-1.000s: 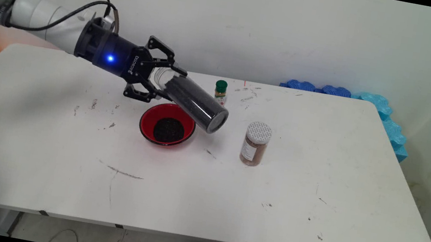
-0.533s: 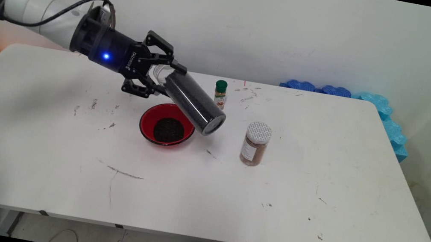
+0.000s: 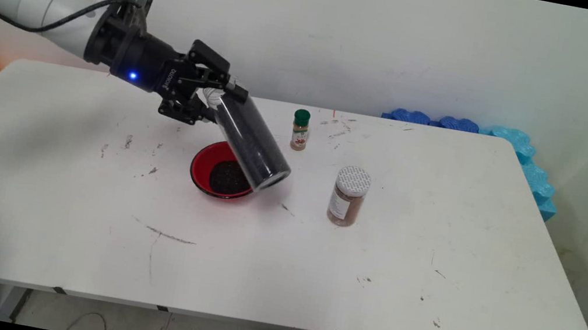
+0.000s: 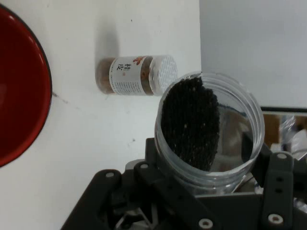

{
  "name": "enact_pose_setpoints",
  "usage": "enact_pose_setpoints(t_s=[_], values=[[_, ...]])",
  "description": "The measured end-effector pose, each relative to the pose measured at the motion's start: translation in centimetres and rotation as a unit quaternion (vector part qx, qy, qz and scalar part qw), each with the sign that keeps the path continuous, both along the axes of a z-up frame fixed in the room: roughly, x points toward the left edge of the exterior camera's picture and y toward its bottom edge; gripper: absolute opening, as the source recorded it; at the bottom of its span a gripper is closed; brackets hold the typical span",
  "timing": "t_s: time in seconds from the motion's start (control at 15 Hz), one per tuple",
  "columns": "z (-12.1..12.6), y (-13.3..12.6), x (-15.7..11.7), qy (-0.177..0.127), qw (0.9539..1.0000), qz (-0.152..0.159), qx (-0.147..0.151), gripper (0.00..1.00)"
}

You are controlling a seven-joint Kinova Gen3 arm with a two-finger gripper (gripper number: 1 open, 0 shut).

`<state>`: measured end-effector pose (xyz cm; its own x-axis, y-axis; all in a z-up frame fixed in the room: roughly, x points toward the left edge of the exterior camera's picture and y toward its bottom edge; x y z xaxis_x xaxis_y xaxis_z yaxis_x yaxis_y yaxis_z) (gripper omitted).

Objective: Pour the black seasoning powder in the red bowl

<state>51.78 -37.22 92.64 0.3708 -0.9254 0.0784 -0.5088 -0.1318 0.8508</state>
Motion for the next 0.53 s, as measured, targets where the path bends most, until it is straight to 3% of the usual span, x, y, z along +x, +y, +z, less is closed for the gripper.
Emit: enact_pose_setpoints(t_s=[0.33, 0.53], values=[[1.0, 0.6, -0.2, -0.036, 0.9958, -0.056, -0.063, 0.0], [1.6, 1.0, -0.4, -0.054, 0.9902, -0.085, -0.097, 0.0]])
